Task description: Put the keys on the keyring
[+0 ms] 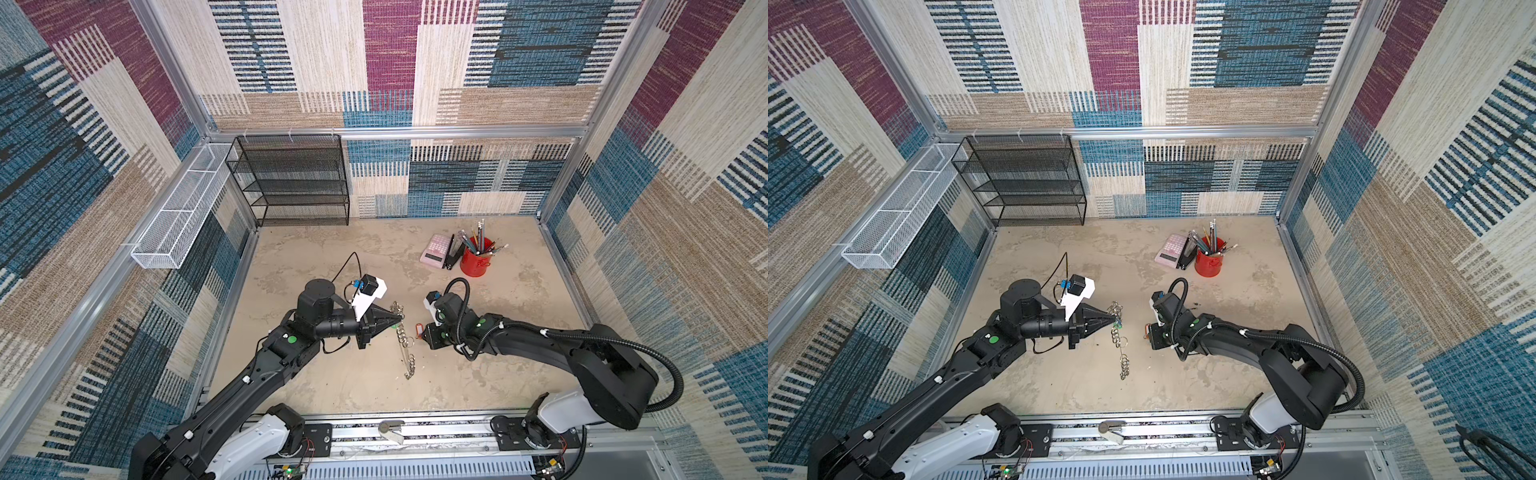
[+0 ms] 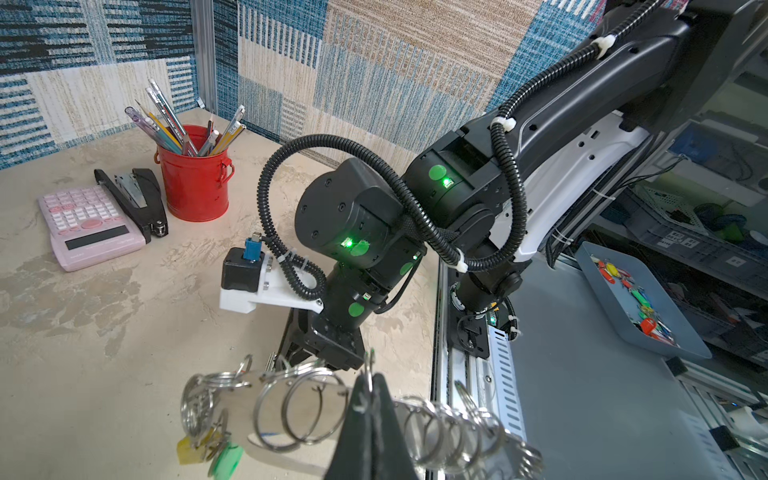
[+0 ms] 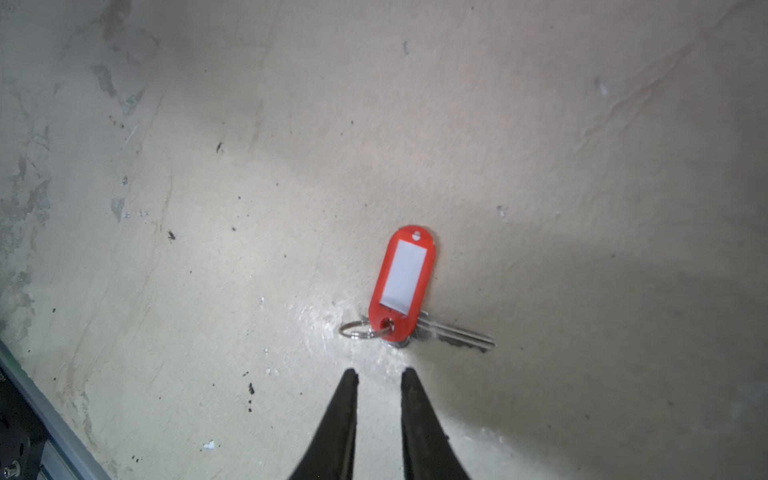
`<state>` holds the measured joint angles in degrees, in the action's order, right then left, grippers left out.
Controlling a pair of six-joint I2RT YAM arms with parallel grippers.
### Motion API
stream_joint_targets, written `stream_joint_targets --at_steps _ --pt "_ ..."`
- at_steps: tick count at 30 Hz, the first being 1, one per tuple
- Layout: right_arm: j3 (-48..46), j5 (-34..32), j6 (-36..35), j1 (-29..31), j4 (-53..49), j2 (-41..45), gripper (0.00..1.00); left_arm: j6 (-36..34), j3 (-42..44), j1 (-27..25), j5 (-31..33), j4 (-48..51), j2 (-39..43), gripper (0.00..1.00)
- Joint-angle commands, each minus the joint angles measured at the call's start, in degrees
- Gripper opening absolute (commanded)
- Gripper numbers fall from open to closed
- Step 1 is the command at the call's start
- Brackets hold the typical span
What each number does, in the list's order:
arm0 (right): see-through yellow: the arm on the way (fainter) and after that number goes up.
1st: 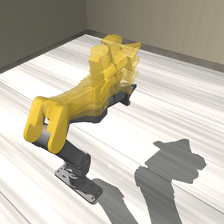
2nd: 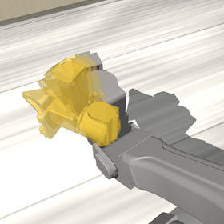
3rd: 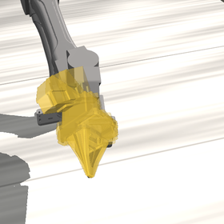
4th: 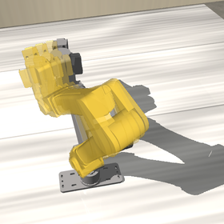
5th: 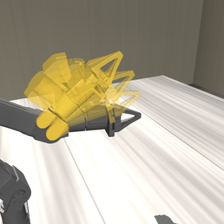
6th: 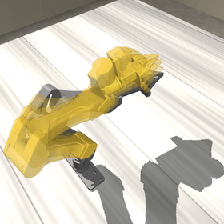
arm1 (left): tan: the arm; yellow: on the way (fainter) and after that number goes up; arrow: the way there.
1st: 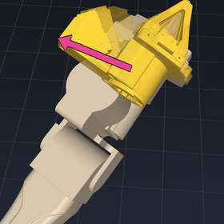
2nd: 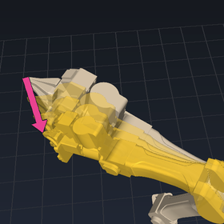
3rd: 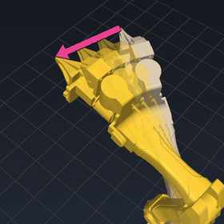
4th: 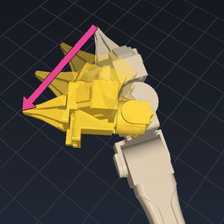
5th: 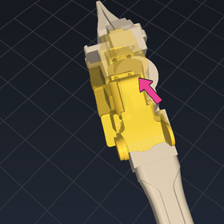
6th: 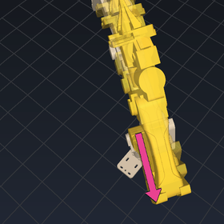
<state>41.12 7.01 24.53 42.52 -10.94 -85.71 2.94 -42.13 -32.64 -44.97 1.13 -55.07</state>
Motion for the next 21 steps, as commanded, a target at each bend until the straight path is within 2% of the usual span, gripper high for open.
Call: stream_joint_targets --at_steps 1,21 --pt "1.0 -1.2 -1.0 0.1 2.6 -1.1 0.25 -0.3 0.1 0.0 -0.2 -1.9 0.2 0.0" --pt "6.9 -2.4 -2.8 0.2 3.4 -9.3 0.31 -0.9 0.1 0.0 -0.2 -1.3 1.3 0.0"
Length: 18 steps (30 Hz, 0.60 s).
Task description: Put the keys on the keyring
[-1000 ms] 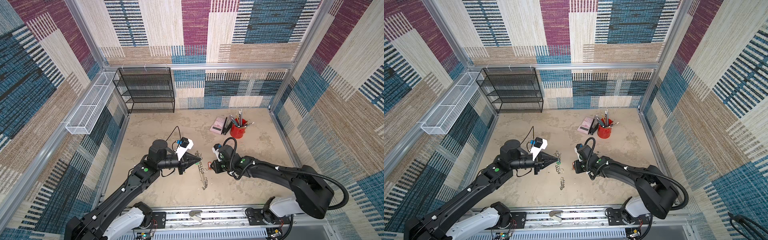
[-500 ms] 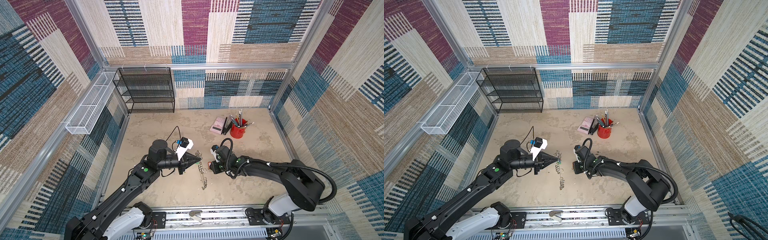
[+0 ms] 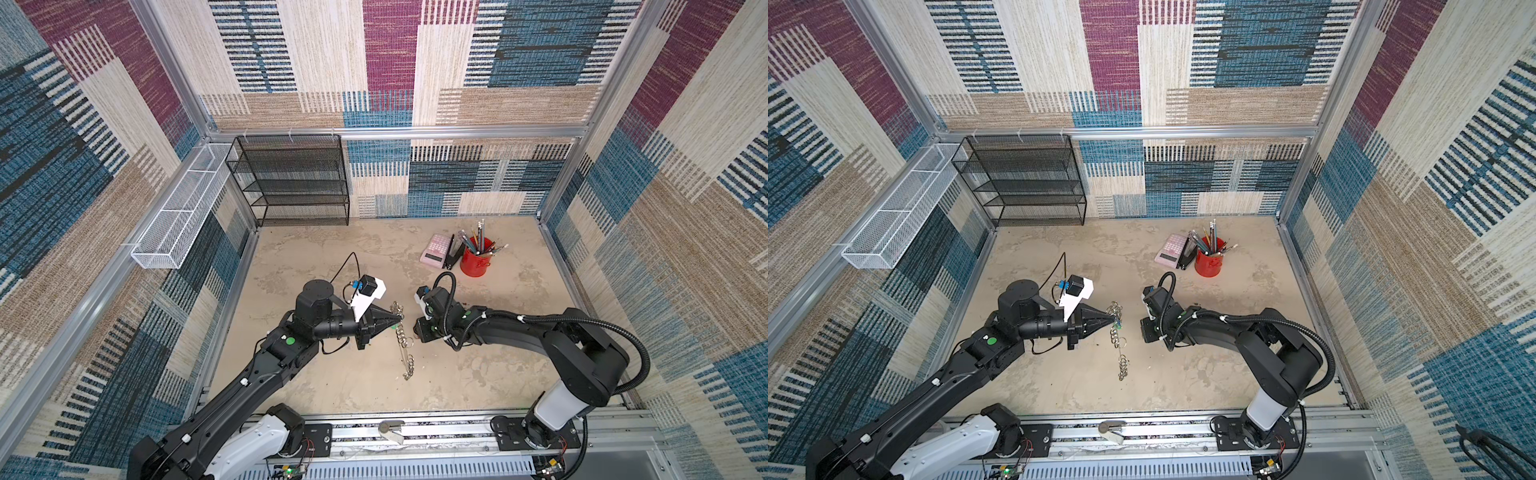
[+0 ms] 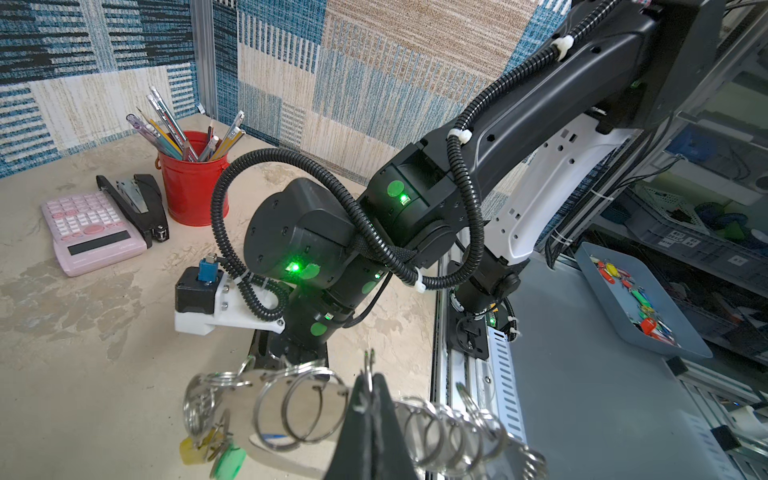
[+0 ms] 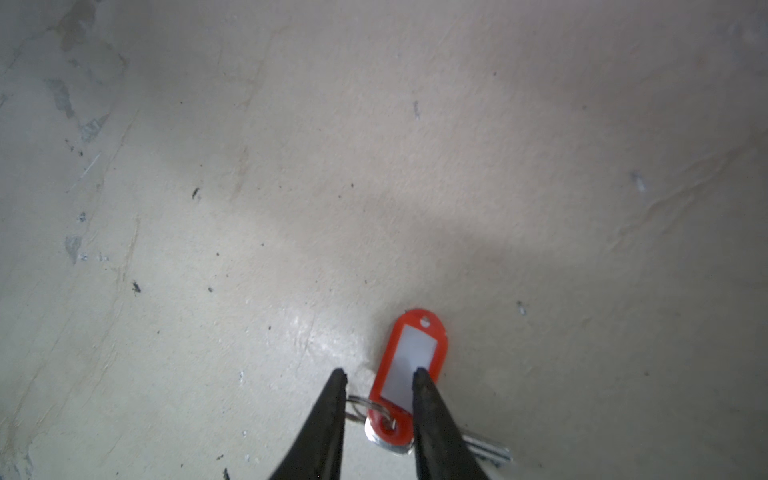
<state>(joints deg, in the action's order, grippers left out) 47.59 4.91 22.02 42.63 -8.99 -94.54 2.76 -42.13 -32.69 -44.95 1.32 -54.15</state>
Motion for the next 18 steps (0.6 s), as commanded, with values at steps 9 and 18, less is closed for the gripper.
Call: stream_joint_targets --at_steps 9,18 --pt "0.1 7.6 -0.7 -3.2 4.0 2.1 0.38 -1.0 0.0 0.1 -0.1 -1.4 0.4 0.0" --pt "-1.8 15.9 -5.1 -5.2 5.3 3.8 0.38 -0.9 0.0 0.0 -0.4 -1.5 0.4 0.0"
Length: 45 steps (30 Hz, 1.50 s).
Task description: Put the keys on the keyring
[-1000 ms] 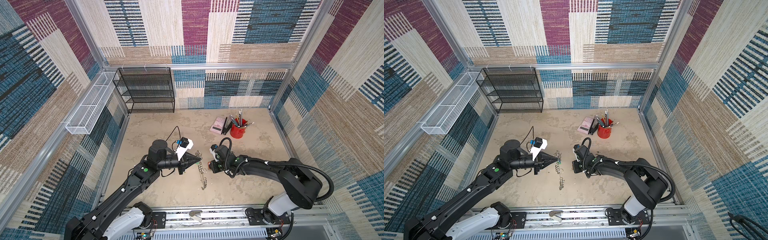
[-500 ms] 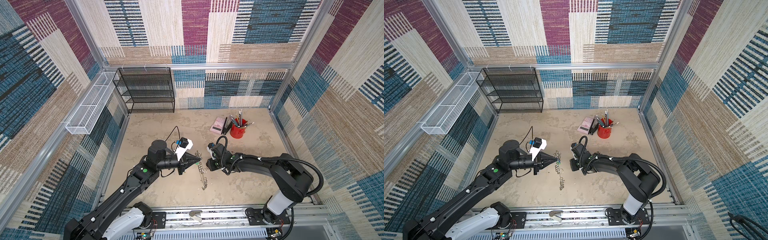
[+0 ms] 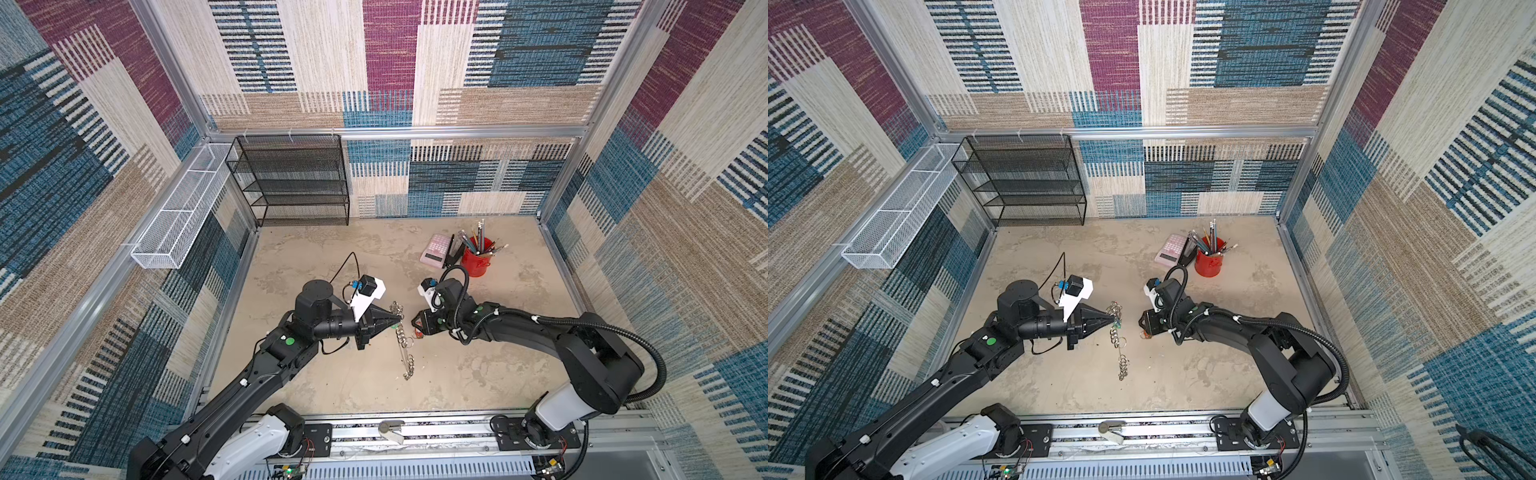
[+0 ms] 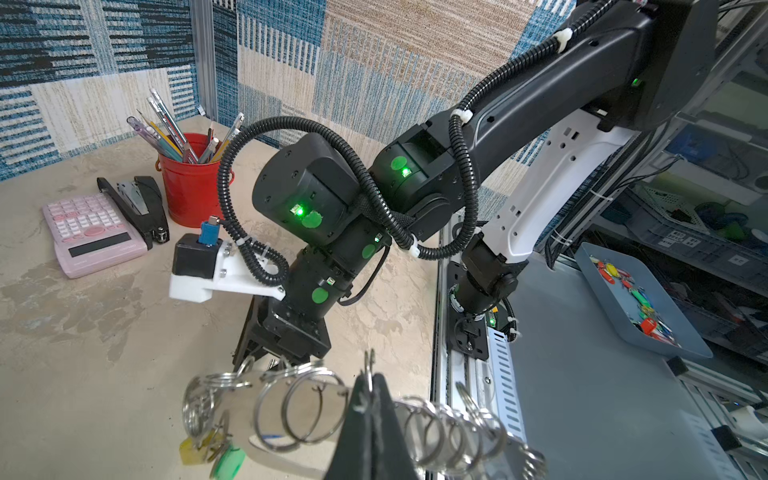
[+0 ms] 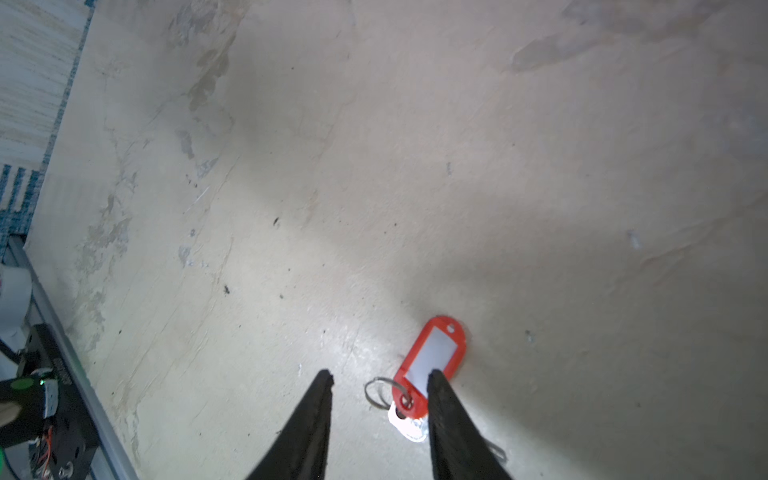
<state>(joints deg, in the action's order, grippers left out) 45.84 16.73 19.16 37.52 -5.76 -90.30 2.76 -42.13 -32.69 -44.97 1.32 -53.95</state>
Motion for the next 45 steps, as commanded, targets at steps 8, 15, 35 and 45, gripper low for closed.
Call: stream_joint_targets --at_steps 8,15,35,45 --pt "1.6 6.4 -6.8 0.0 0.8 -4.8 0.41 -1.1 0.0 0.0 -0.4 -1.3 0.5 0.0" --pt "0.2 7.3 -6.8 0.0 1.5 -4.9 0.45 -1.1 0.0 0.1 -0.5 -1.4 0.5 0.0" --pt "8.3 9.5 -3.4 -2.4 -0.2 -11.9 0.52 -1.2 0.0 0.0 -0.9 -1.4 1.1 0.0" --pt "3.2 6.6 0.9 -4.1 -2.9 -10.1 0.52 -1.0 0.0 0.0 -1.0 -1.6 1.1 0.0"
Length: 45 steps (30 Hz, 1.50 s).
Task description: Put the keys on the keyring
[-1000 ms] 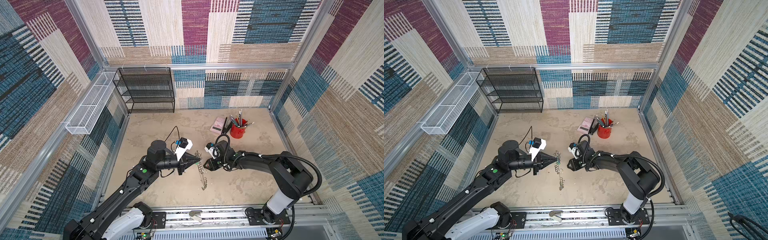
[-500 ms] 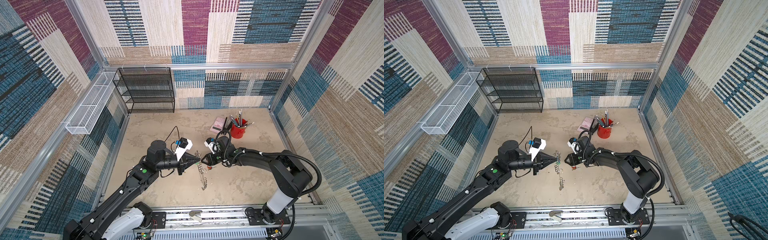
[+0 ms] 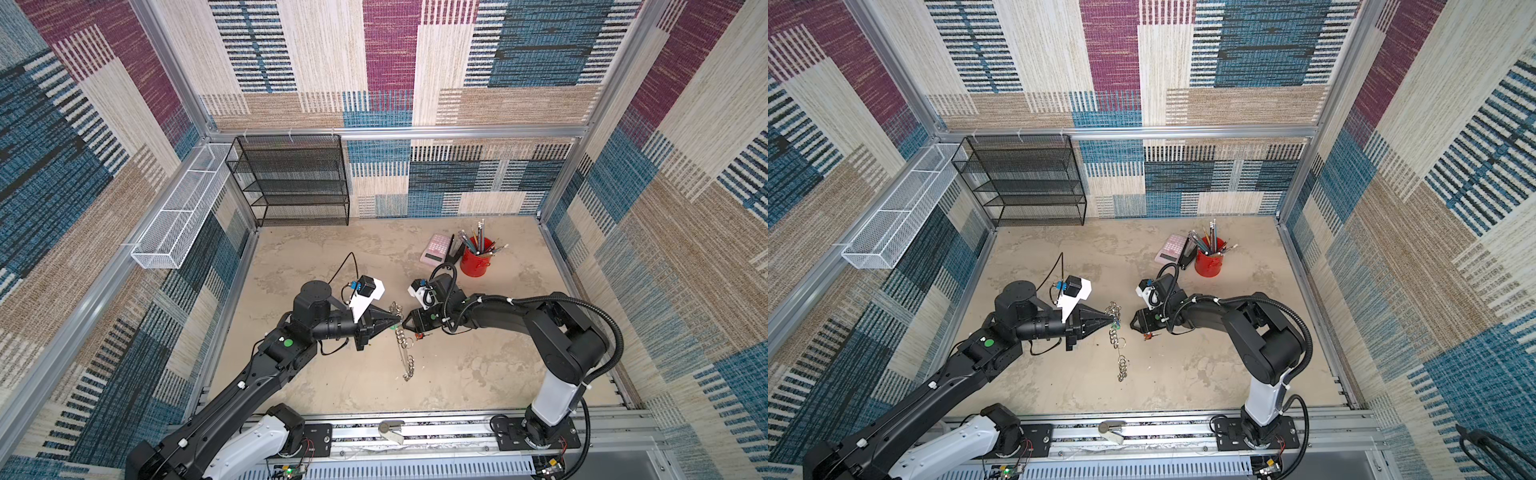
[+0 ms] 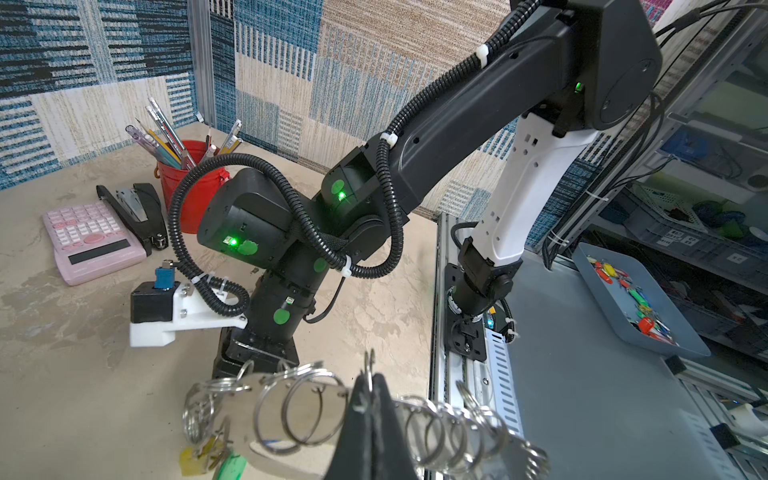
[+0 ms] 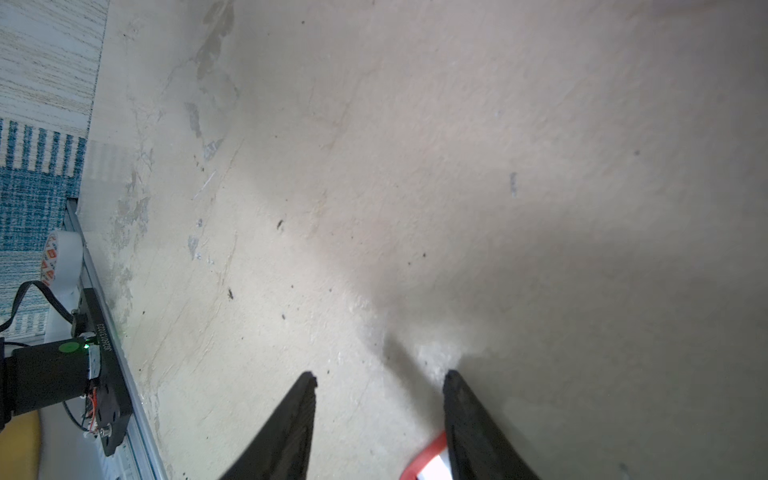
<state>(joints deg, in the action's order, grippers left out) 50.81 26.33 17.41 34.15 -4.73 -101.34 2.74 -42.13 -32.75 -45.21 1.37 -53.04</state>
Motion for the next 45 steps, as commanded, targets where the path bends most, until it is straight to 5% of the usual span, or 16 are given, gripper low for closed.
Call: stream_joint_targets --at_steps 1,18,25,30,45 --pt "-3.2 -3.0 3.6 -1.3 -3.7 1.9 0.52 -1.0 0.1 0.1 -0.9 -1.6 0.1 0.0" --pt "-24.3 6.1 19.8 -2.7 9.9 16.5 0.52 -0.3 0.2 0.1 -1.4 -2.5 -0.1 0.0" --pt "-20.3 -3.7 11.8 -2.7 5.0 21.9 0.51 -0.3 0.2 0.1 -1.5 -2.4 0.1 0.0" --pt "-20.8 -4.5 6.6 -1.6 11.7 22.5 0.38 -0.4 0.2 0.1 -1.4 -2.5 0.0 0.0" --pt "-21.3 -8.4 -2.1 5.1 18.7 17.3 0.38 -0.6 0.2 0.1 -1.2 -2.3 -0.9 0.0"
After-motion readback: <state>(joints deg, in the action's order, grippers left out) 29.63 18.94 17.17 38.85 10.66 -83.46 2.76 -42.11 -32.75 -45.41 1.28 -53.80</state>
